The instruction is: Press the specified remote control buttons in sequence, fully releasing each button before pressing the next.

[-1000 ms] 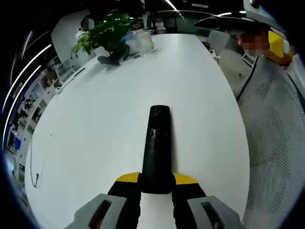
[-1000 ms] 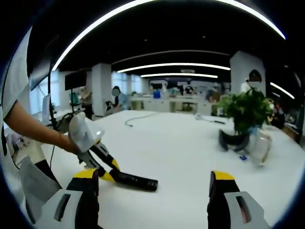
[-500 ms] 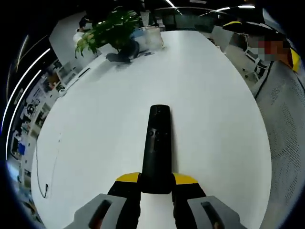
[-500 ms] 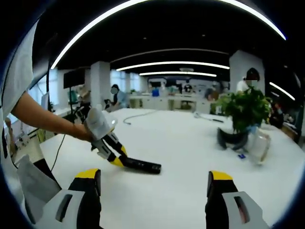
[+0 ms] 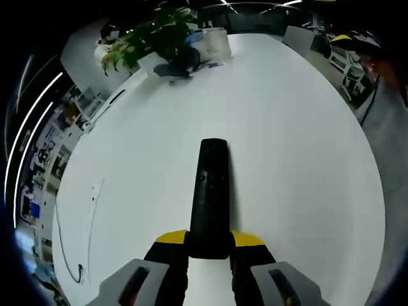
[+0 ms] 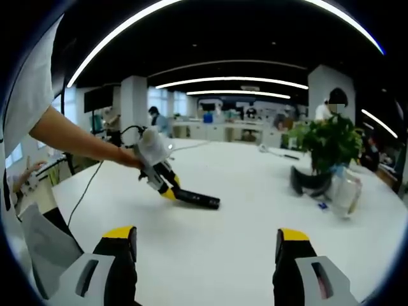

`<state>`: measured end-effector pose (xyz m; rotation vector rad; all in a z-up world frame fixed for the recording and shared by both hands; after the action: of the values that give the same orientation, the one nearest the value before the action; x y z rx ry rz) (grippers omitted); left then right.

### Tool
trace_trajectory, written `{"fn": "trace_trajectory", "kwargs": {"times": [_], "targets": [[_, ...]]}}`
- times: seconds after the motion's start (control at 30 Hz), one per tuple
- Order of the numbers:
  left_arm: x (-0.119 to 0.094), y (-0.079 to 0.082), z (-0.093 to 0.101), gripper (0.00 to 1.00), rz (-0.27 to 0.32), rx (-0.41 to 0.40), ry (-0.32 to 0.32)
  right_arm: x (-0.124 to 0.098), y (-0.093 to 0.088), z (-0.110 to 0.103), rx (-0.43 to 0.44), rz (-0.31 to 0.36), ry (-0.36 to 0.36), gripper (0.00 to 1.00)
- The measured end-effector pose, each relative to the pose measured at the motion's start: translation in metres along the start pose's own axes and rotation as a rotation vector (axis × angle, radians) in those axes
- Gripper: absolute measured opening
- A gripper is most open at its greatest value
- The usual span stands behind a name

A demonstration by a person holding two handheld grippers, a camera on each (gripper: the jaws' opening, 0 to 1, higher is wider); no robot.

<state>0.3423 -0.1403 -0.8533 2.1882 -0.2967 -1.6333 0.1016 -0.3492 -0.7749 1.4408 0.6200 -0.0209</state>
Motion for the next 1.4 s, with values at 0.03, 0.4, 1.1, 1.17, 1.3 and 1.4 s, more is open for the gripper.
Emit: {"fn": "trace_trajectory", "kwargs": {"times": [0.03, 0.4, 1.1, 1.17, 1.3, 1.4], "targets": [[0.001, 0.0, -0.003, 0.23, -0.001, 0.004, 0.0, 0.0, 0.0, 0.001, 0.002, -0.002, -0.003, 0.89], [0.015, 0.003, -0.036, 0.23, -0.011, 0.049, 0.004, 0.004, -0.003, 0.002, 0.0, -0.032, -0.007, 0.88], [0.04, -0.005, -0.084, 0.24, -0.095, 0.109, -0.072, 0.004, -0.006, -0.001, 0.009, -0.038, 0.005, 0.86], [0.041, -0.005, -0.085, 0.24, -0.099, 0.115, -0.081, 0.004, -0.006, -0.001, 0.007, -0.038, 0.003, 0.85], [0.041, -0.006, -0.084, 0.24, -0.095, 0.093, -0.09, 0.003, -0.006, -0.001, 0.008, -0.032, 0.001, 0.86], [0.04, -0.007, -0.085, 0.3, -0.081, 0.086, -0.049, 0.003, -0.006, -0.001, 0.009, -0.037, 0.002, 0.86]]}}
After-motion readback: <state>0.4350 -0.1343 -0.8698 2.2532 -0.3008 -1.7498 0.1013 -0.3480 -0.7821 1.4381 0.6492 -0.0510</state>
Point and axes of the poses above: the point that each gripper's makers call its tool centre point, and the gripper's own axes: x roughly forward along the fingers, z roughly to its right, y roughly out of its top, the point moved 8 cm from there along -x, roughly backward along the fingers, and after that the axes turned 1 degree about -z, right-handed, at the moved point
